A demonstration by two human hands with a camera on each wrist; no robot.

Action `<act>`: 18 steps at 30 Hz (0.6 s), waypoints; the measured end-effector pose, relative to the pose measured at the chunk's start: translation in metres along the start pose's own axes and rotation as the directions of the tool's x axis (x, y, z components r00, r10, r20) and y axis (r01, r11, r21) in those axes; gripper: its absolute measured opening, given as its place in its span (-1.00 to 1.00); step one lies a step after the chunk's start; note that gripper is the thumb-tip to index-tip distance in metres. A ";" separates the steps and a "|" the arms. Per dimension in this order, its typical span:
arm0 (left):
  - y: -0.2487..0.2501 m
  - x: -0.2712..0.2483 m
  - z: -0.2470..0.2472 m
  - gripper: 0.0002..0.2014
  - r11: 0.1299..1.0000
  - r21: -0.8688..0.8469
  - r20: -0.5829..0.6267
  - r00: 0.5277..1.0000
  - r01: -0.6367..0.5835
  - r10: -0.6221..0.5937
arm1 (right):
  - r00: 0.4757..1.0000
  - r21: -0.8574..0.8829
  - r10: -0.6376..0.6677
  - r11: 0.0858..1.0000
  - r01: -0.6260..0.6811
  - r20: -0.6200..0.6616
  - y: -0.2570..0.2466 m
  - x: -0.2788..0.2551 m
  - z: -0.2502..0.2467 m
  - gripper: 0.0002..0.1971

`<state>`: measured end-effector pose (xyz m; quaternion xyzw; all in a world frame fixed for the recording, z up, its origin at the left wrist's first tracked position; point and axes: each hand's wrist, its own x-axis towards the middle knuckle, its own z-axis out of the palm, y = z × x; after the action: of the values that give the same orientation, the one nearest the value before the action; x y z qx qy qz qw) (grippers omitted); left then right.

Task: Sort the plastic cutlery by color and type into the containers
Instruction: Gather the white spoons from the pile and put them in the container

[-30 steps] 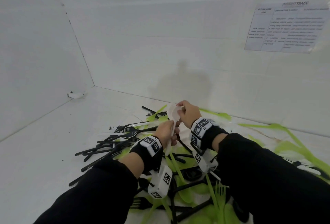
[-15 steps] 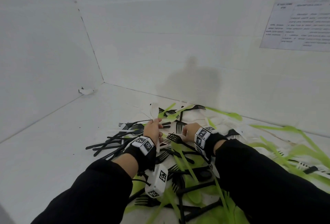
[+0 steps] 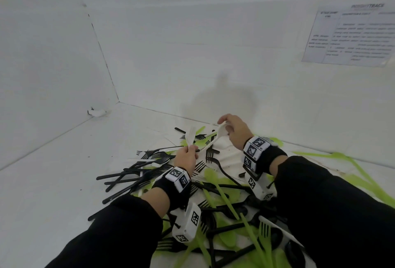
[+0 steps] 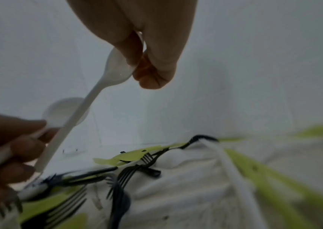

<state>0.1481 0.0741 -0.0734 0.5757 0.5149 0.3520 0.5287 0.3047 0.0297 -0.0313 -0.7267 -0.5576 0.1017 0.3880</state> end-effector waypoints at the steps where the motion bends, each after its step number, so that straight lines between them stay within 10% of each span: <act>1: 0.000 0.001 0.001 -0.75 0.995 0.093 -0.021 0.999 -0.022 0.024 | 0.997 -0.044 -0.067 0.997 0.069 0.030 -0.002 0.000 -0.001 -0.69; 4: 0.003 0.001 0.006 -0.75 0.991 0.132 -0.004 1.000 -0.027 0.028 | 0.982 -0.106 -0.164 0.979 0.174 0.095 -0.007 0.001 -0.002 -0.71; 9: 0.011 -0.015 0.018 -0.74 0.974 -0.146 0.407 0.908 0.175 -0.102 | 0.997 0.002 -0.074 0.997 0.074 0.035 -0.006 -0.004 0.009 -0.74; 18: -0.003 -0.019 0.018 -0.73 0.898 -0.323 0.393 0.906 0.298 -0.159 | 0.965 -0.170 0.240 0.961 -0.219 0.110 0.023 0.000 0.014 -0.65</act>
<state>0.1602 0.0516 -0.0771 0.4524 0.3980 0.2679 0.7517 0.3136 0.0346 -0.0563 -0.8066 -0.4996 0.1489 0.2786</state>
